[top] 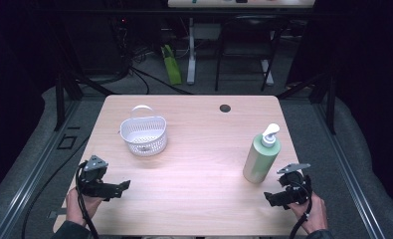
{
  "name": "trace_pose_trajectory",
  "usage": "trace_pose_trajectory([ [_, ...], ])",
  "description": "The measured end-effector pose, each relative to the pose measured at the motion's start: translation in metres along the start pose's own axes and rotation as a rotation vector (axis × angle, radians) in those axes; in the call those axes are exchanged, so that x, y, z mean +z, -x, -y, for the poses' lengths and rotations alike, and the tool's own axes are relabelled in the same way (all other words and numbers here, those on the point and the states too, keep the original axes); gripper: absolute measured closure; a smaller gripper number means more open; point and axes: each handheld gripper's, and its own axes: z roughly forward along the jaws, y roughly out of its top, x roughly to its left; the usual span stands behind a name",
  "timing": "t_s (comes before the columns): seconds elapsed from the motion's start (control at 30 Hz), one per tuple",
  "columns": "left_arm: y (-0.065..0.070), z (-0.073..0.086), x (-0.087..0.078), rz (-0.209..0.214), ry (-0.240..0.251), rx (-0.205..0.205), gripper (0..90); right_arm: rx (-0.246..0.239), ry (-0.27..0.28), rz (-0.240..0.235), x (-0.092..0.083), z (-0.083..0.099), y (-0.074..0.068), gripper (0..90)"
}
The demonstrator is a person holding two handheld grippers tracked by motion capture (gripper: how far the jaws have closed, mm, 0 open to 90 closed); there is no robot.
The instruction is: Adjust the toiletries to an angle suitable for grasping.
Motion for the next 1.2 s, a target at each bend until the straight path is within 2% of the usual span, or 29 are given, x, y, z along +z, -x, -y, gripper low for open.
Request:
trace_pose_trajectory([
  [0.07,0.001,-0.002,0.001,0.005,0.000,0.008,0.0,-0.013,-0.004,-0.002,0.000,0.001,0.001,0.0],
  [0.27,0.005,-0.002,0.003,0.012,-0.005,0.035,0.0,-0.009,0.006,-0.023,-0.003,0.004,0.003,0.0],
  [0.5,-0.001,0.001,0.001,-0.001,-0.004,0.015,0.0,-0.027,0.046,-0.051,-0.005,-0.002,-0.002,0.0],
  [0.6,-0.005,0.003,-0.001,0.003,0.012,-0.011,0.0,-0.028,0.078,-0.066,-0.007,-0.005,-0.003,0.0],
  [0.77,-0.003,0.004,-0.004,0.001,0.006,0.020,0.0,-0.021,0.117,-0.075,-0.013,-0.007,-0.003,0.0],
  [0.83,-0.001,0.005,-0.004,0.000,0.005,0.027,0.0,-0.003,0.138,-0.080,-0.017,-0.009,-0.003,0.0],
  [0.97,0.000,0.005,-0.005,0.003,0.010,0.027,0.0,-0.010,0.184,-0.074,-0.023,-0.017,-0.003,0.0],
  [1.1,0.000,0.007,-0.004,0.003,-0.006,0.033,0.0,-0.004,0.218,-0.079,-0.024,-0.028,-0.002,0.0],
  [1.2,0.002,0.006,-0.005,0.005,0.009,0.027,0.0,-0.012,0.255,-0.076,-0.025,-0.037,0.001,0.0],
])
